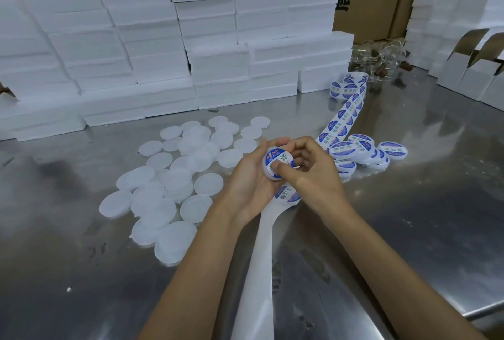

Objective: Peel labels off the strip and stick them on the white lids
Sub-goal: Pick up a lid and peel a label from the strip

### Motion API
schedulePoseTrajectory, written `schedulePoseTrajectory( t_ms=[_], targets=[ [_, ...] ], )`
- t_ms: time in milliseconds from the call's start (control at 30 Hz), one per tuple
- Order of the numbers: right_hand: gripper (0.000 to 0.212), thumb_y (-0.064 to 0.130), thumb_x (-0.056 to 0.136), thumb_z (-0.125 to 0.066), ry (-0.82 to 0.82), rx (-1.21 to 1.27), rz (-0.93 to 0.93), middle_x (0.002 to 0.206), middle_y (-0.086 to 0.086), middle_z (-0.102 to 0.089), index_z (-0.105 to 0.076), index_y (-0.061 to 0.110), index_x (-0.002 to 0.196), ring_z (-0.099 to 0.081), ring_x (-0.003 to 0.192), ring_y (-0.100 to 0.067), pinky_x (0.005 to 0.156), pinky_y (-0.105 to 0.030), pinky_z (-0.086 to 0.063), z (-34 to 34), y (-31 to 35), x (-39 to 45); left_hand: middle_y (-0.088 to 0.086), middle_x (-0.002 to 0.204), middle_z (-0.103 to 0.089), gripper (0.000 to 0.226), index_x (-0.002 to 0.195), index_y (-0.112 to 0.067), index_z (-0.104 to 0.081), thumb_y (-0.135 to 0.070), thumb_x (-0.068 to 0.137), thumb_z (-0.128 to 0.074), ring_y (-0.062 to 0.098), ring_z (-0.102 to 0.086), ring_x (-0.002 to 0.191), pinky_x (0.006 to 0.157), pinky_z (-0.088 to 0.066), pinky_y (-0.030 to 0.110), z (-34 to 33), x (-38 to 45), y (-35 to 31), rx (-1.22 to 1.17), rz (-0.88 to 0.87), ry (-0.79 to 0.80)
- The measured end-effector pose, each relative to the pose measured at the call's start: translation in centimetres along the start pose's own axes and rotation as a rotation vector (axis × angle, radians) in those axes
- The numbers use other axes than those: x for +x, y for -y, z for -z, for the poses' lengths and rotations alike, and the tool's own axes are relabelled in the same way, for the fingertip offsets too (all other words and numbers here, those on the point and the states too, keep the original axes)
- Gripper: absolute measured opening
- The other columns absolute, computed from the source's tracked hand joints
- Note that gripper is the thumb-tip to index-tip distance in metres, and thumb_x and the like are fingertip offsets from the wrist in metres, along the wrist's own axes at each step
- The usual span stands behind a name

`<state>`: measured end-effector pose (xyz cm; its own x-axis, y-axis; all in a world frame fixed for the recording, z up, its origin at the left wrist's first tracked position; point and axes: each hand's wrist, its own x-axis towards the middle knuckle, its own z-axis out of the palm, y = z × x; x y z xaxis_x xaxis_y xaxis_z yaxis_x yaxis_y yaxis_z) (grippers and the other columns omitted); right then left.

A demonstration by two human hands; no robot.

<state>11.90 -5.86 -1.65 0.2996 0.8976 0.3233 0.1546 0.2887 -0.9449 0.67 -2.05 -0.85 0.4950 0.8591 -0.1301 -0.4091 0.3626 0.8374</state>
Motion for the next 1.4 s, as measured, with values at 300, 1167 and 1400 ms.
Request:
schedulePoseTrajectory(
  t_ms=[300, 1167, 1400],
  targets=[
    [0.058, 0.061, 0.061, -0.079, -0.145, -0.337, 0.09, 0.096, 0.014, -0.052, -0.048, 0.033, 0.101, -0.047, 0.096, -0.007, 0.074, -0.015, -0.038, 0.7, -1.3, -0.1, 0.022, 0.141, -0.056, 0.039, 0.11, -0.001, -0.061, -0.03, 0.108, -0.036, 0.038, -0.056, 0.129, 0.114, -0.04, 0.05, -0.1, -0.1, -0.4, -0.258, 0.001, 0.084],
    [0.049, 0.039, 0.103, -0.039, -0.246, -0.675, 0.176, 0.063, -0.003, -0.053, -0.043, 0.015, 0.061, -0.05, 0.073, -0.022, 0.06, -0.033, -0.033, 1.1, -2.5, 0.9, 0.011, 0.109, -0.072, 0.026, 0.118, -0.006, -0.064, -0.015, 0.099, -0.049, 0.02, -0.069, 0.1, 0.093, -0.055, 0.037, -1.5, -0.7, 0.0, 0.057, 0.015, 0.109],
    [0.052, 0.068, 0.094, -0.029, -0.141, -0.653, 0.148, 0.065, 0.006, -0.053, -0.04, 0.023, 0.07, -0.051, 0.069, -0.013, 0.058, -0.033, -0.038, 1.2, -2.2, 0.2, 0.016, 0.104, -0.074, 0.024, 0.118, -0.002, -0.067, -0.002, 0.095, -0.061, 0.024, -0.072, 0.086, 0.071, -0.059, 0.027, -0.6, -0.8, 0.0, 0.356, -0.225, -0.126]
  ],
)
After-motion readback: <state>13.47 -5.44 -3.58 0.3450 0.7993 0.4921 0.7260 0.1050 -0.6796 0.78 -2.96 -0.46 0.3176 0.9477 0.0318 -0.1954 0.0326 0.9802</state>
